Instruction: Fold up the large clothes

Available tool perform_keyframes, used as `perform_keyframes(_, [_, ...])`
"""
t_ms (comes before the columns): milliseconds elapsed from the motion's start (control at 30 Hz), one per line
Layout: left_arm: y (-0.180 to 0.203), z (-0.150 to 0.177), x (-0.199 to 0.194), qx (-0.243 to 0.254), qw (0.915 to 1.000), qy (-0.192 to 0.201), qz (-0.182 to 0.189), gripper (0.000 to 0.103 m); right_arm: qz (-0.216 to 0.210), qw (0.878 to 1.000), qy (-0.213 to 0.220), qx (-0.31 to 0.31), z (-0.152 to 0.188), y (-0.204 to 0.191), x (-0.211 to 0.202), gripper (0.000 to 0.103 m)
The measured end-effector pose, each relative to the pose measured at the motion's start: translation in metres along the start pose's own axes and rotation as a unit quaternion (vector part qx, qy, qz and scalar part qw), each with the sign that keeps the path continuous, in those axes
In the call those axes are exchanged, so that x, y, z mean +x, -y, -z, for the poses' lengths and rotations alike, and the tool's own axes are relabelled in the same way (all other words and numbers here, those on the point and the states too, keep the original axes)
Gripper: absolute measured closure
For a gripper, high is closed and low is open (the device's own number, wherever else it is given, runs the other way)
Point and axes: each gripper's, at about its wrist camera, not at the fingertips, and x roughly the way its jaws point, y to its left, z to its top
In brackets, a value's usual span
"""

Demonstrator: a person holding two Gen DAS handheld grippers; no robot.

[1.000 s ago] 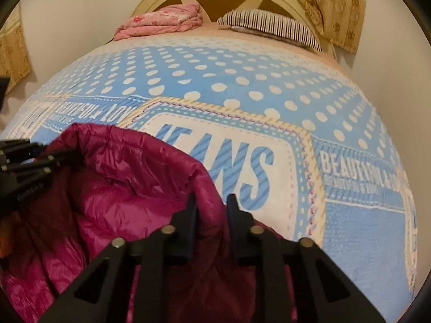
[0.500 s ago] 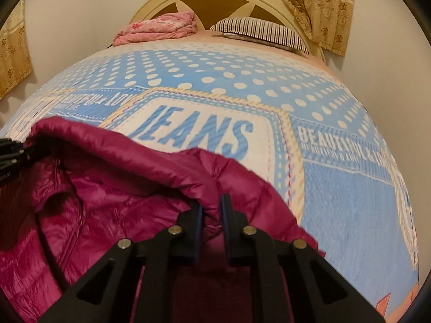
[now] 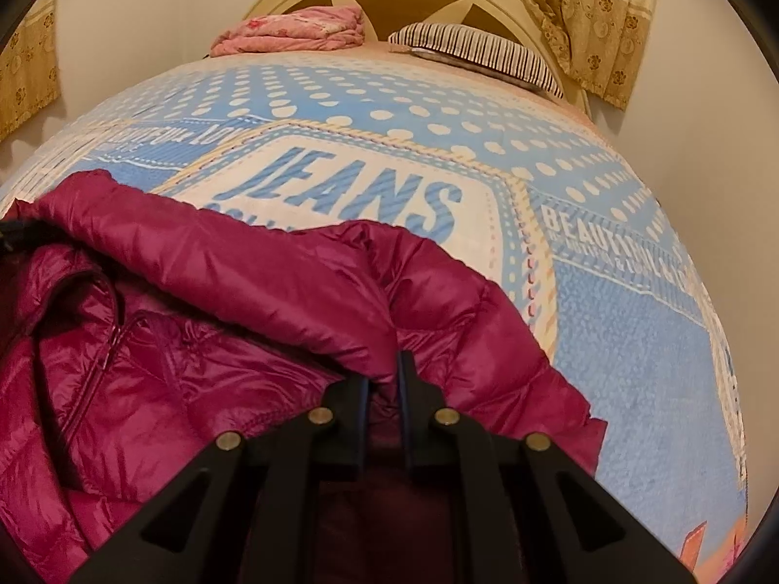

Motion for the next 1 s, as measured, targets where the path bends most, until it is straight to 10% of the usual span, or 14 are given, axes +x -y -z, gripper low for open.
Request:
perform_keyframes(133, [-0.008, -0.018, -0.023, -0.039, 0.9975, 0.058, 0.001, 0.022, 0.001, 1.000, 0.001, -0.002, 0.002, -0.002, 0.001, 0.091])
perform_keyframes(500, [0.033, -0.003, 0.068, 0.000, 0.9950, -0.059, -0.081, 0.022, -0.011, 1.000, 0.004, 0.006, 0.004, 0.002, -0.001, 0.091])
perform_keyframes(1000, [0.033, -0.022, 0.033, -0.025, 0.9981, -0.017, -0.053, 0.022, -0.091, 0.988, 0.073, 0.105, -0.020, 0.024, -0.065, 0.063])
